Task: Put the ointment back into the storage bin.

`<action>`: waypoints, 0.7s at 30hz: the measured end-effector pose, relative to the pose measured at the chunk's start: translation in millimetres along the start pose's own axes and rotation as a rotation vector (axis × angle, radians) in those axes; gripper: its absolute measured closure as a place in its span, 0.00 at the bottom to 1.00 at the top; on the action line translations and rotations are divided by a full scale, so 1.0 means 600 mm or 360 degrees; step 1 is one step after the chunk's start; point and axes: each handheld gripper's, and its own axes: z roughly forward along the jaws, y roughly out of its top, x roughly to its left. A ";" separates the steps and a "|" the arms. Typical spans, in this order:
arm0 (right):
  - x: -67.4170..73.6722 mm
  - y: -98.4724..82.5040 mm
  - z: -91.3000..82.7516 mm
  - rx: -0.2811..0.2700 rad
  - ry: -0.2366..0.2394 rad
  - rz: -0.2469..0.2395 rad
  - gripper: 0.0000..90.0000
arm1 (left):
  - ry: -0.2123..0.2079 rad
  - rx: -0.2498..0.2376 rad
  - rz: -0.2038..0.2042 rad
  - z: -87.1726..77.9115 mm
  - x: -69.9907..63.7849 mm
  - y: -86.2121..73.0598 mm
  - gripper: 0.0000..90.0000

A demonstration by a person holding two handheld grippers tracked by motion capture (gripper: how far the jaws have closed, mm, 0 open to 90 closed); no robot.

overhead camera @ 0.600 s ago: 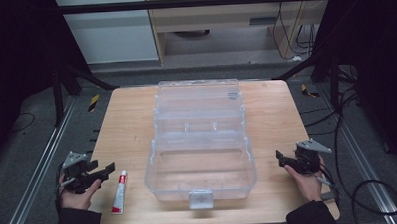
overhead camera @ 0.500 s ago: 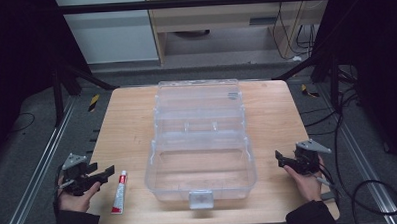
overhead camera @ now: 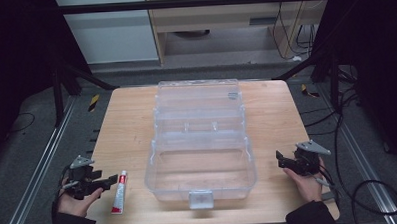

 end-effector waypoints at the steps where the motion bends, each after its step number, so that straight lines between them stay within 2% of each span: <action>1: 0.000 0.000 0.000 0.0005 0.0010 0.0002 0.21 | 0.0001 0.0028 0.0024 0.004 -0.002 0.002 0.37; 4: 0.001 -0.001 0.001 0.0010 0.0015 -0.0003 0.20 | 0.0013 0.0059 0.0052 0.009 -0.006 0.006 0.38; 6: 0.002 -0.001 0.002 0.0012 0.0021 -0.0013 0.20 | 0.0007 0.0116 0.0096 0.016 -0.012 0.011 0.38; 9: 0.003 -0.002 0.003 0.0025 0.0028 -0.0013 0.20 | -0.0005 0.0171 0.0112 0.021 -0.013 0.015 0.39; 21: 0.005 -0.003 0.007 0.0044 0.0024 0.0001 0.21 | 0.0012 0.0320 0.0071 0.040 -0.011 0.016 0.47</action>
